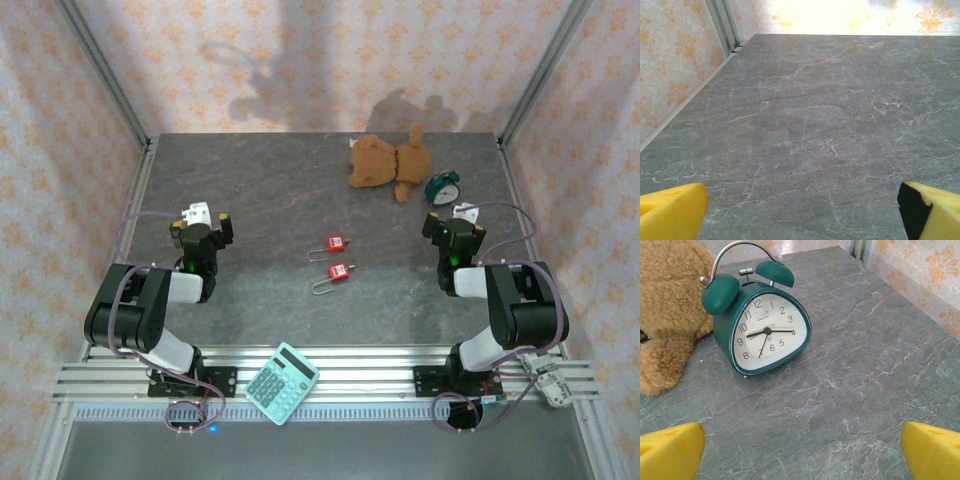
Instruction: Unlock with the key
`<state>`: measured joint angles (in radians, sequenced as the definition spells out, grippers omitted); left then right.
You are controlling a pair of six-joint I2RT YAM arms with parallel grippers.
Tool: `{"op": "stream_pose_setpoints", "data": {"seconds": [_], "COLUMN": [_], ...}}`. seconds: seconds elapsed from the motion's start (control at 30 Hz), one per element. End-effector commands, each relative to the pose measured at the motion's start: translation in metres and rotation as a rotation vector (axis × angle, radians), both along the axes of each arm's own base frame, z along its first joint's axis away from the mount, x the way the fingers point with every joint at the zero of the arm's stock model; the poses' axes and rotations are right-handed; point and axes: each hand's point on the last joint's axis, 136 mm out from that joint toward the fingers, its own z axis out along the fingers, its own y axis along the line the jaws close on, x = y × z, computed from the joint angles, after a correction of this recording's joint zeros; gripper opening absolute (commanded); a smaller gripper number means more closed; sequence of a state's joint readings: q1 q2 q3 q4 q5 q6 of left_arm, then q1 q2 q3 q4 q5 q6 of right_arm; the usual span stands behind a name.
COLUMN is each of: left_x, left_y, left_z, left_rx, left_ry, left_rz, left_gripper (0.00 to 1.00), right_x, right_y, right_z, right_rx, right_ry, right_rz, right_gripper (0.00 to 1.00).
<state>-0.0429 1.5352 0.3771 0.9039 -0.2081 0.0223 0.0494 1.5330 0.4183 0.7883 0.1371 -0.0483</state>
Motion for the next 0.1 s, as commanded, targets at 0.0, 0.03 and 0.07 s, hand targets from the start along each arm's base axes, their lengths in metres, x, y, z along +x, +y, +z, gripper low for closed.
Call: {"op": "stream_pose_setpoints", "data": {"seconds": [0.0,0.03,0.07], "left_x": [0.0012,0.0013,0.0008], "left_y": [0.0027,0.0029,0.0026], "left_z": [0.0016,0.0020,0.0015], "left_rx": [-0.022,-0.020,-0.020], "left_ry": [-0.009,-0.011,-0.011], "left_rz": [0.009,0.011,0.010], "left_gripper": [1.00,1.00,1.00], "right_x": [-0.0010,-0.0012,-0.0011], "right_y": [-0.0001,0.0000,0.0001], "right_z": [0.0015,0.0014,0.0014], "right_rx": [0.012,0.012,0.012], "right_ry": [-0.007,-0.006,-0.006], "right_rz": [-0.005,-0.004,-0.004], "right_gripper": [0.99,0.99,0.99]}}
